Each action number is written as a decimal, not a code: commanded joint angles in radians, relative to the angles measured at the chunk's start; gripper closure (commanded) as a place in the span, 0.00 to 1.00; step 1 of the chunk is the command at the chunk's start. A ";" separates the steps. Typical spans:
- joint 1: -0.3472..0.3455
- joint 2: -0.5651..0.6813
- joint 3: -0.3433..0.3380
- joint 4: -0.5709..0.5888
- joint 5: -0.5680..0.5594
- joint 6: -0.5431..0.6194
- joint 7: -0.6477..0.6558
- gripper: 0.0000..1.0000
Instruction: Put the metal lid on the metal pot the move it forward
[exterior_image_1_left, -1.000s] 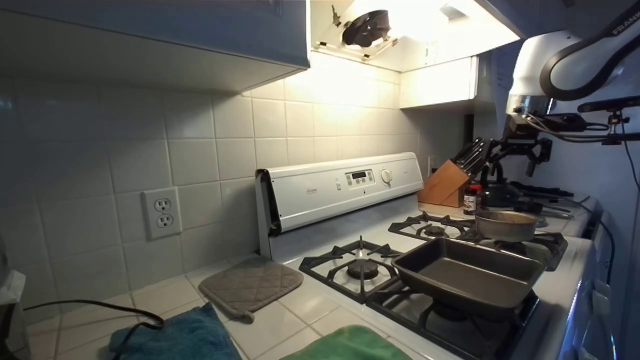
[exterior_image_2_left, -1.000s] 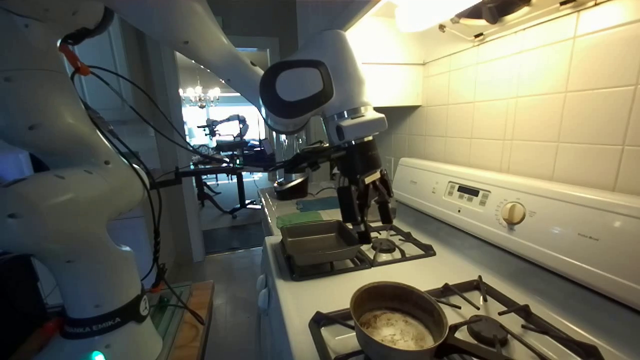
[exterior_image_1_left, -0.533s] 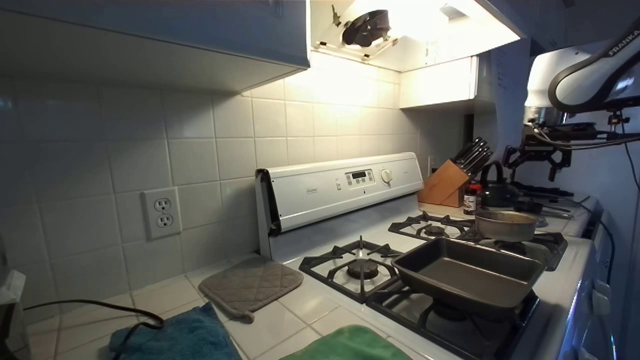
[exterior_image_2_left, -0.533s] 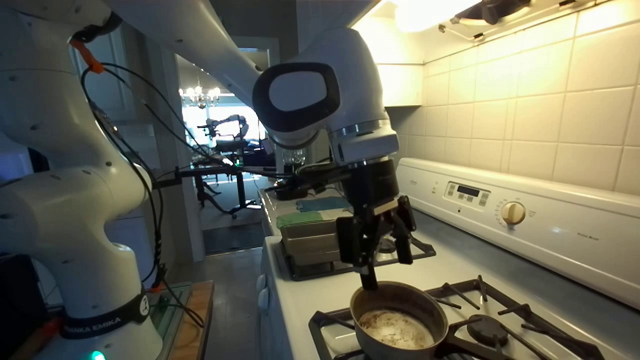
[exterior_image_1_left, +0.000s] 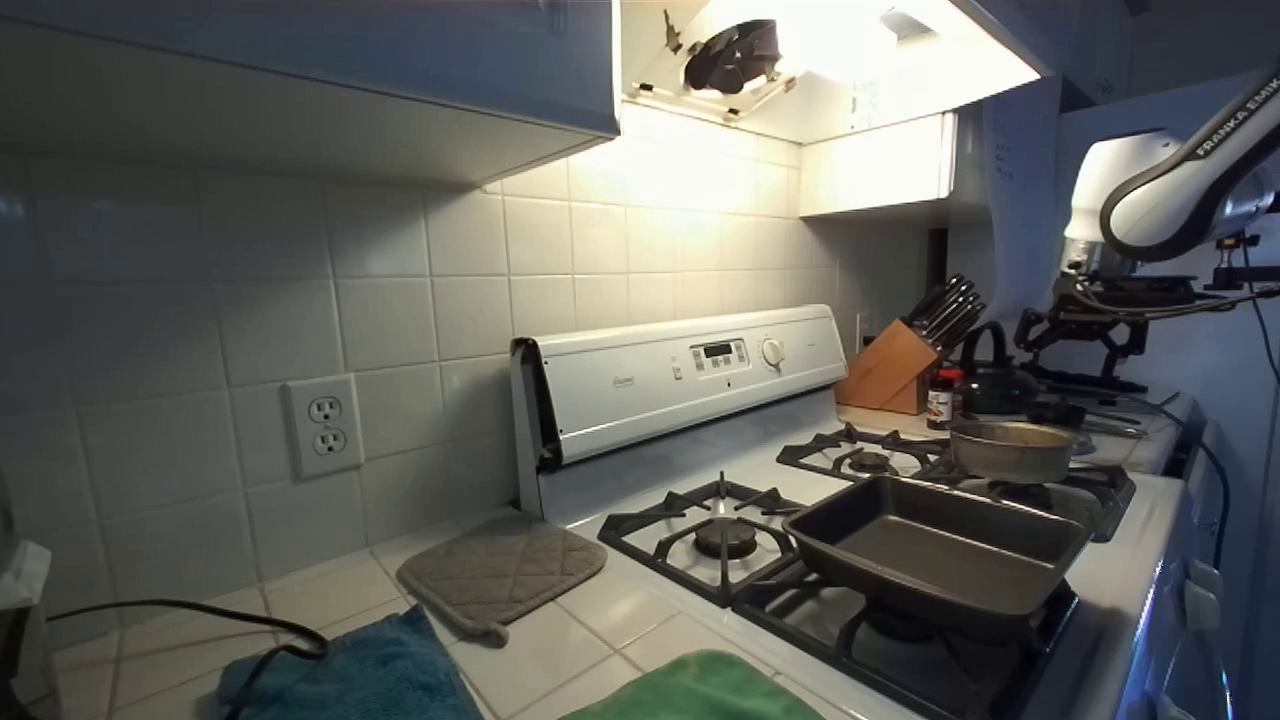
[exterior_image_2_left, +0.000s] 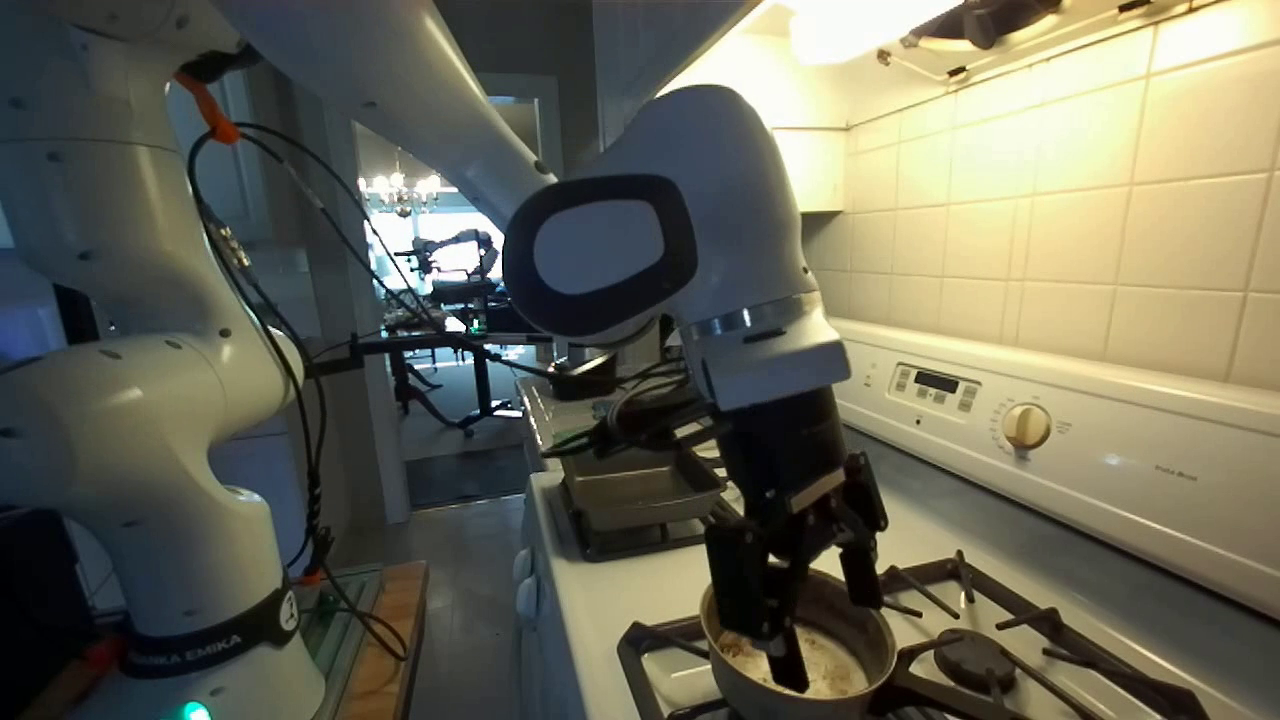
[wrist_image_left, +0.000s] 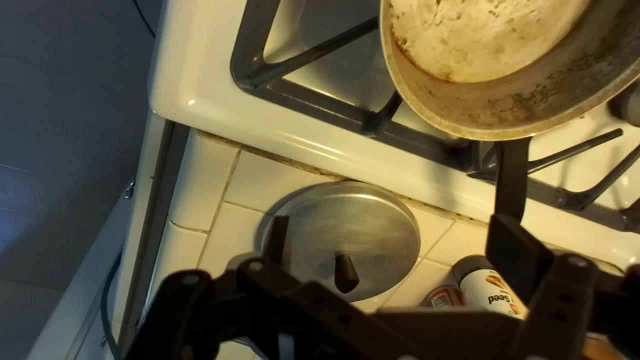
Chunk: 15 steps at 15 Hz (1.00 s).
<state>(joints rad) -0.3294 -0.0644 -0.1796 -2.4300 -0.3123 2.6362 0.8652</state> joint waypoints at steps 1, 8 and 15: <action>0.016 0.017 -0.027 0.008 0.003 0.009 -0.013 0.00; 0.024 0.057 -0.045 0.035 0.005 0.022 -0.021 0.00; 0.025 0.143 -0.063 0.115 0.057 -0.039 -0.055 0.00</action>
<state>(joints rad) -0.3205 0.0137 -0.2164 -2.3834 -0.3057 2.6317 0.8468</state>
